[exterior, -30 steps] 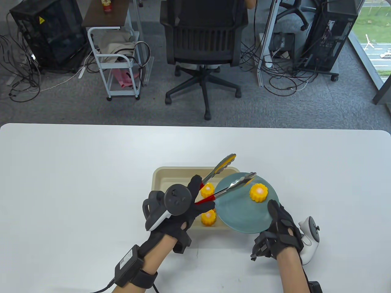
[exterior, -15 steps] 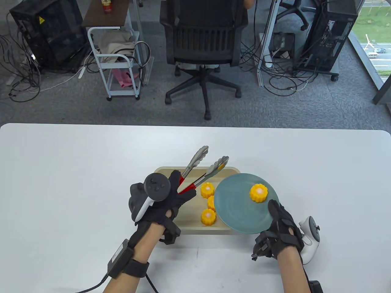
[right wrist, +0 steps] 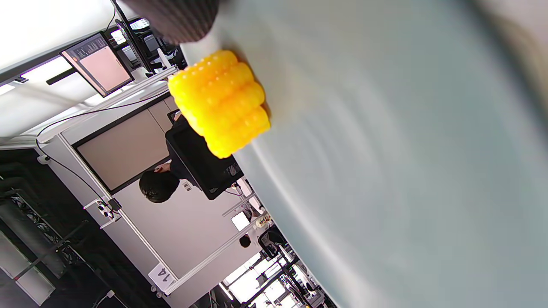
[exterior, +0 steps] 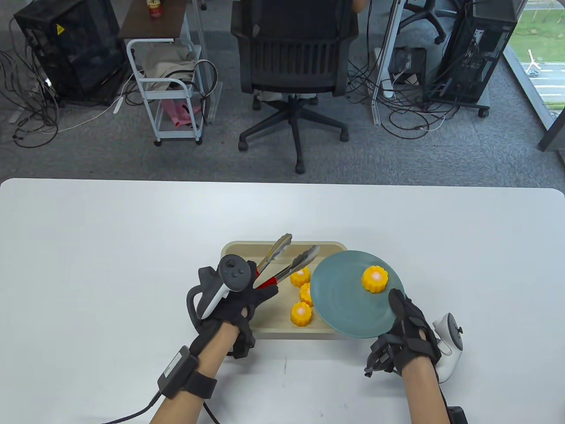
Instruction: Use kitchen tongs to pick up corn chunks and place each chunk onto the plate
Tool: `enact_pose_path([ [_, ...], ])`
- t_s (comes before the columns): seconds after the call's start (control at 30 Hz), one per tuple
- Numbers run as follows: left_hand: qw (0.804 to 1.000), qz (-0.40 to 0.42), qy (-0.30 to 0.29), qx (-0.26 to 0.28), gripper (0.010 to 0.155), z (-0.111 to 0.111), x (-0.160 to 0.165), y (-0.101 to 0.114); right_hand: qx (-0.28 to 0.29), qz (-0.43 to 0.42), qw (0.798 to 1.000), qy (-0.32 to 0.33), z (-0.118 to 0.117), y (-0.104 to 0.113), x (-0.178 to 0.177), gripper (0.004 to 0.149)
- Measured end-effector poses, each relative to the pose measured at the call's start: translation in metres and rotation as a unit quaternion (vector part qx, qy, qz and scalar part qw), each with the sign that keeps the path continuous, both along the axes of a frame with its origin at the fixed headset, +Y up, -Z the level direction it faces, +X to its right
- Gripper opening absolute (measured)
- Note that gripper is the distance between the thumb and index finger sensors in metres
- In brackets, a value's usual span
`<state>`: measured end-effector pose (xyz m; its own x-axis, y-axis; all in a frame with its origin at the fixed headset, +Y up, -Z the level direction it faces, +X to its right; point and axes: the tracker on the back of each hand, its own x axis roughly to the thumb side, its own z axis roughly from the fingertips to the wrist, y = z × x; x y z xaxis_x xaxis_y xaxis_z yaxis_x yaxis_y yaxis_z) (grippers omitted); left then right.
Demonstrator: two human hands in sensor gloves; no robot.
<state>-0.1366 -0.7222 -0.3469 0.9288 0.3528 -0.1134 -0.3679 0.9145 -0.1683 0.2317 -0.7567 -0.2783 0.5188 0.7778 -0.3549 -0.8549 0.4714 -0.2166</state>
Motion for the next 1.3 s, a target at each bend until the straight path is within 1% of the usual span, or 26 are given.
enact_pose_path([
  [0.27, 0.999, -0.028, -0.016, -0.028, 0.085, -0.003, 0.009, -0.011, -0.001, 0.01, 1.0, 0.009, 0.0, -0.001, 0.0, 0.053],
  [0.5, 0.998, -0.043, -0.014, -0.052, 0.084, -0.005, 0.009, -0.021, -0.001, 0.013, 1.0, 0.012, -0.001, -0.003, 0.0, 0.053],
  [0.67, 0.997, -0.053, -0.013, -0.06, 0.081, -0.006, 0.009, -0.023, -0.004, 0.02, 1.0, 0.014, -0.001, -0.003, 0.001, 0.053],
  [0.73, 0.996, -0.059, -0.006, -0.065, 0.079, -0.006, 0.01, -0.024, -0.005, 0.021, 1.0, 0.015, -0.001, -0.004, 0.001, 0.053],
  [0.83, 0.996, -0.064, -0.01, -0.056, 0.075, -0.006, 0.01, -0.025, -0.006, 0.023, 1.0, 0.021, -0.001, -0.004, 0.001, 0.053],
  [0.87, 0.996, -0.059, -0.013, -0.064, 0.074, -0.006, 0.011, -0.026, -0.008, 0.025, 0.999, 0.022, -0.001, -0.004, 0.001, 0.053],
  [1.03, 0.997, -0.069, -0.01, -0.046, 0.072, -0.005, 0.011, -0.024, -0.009, 0.029, 0.999, 0.023, -0.001, -0.005, 0.001, 0.053],
  [1.13, 0.997, -0.059, -0.002, -0.048, 0.072, -0.005, 0.009, -0.024, -0.009, 0.028, 0.999, 0.023, -0.002, -0.005, 0.001, 0.053],
  [1.3, 0.999, -0.039, 0.006, -0.032, 0.072, -0.004, 0.003, -0.017, -0.012, 0.026, 0.999, 0.019, -0.002, -0.005, 0.002, 0.053],
])
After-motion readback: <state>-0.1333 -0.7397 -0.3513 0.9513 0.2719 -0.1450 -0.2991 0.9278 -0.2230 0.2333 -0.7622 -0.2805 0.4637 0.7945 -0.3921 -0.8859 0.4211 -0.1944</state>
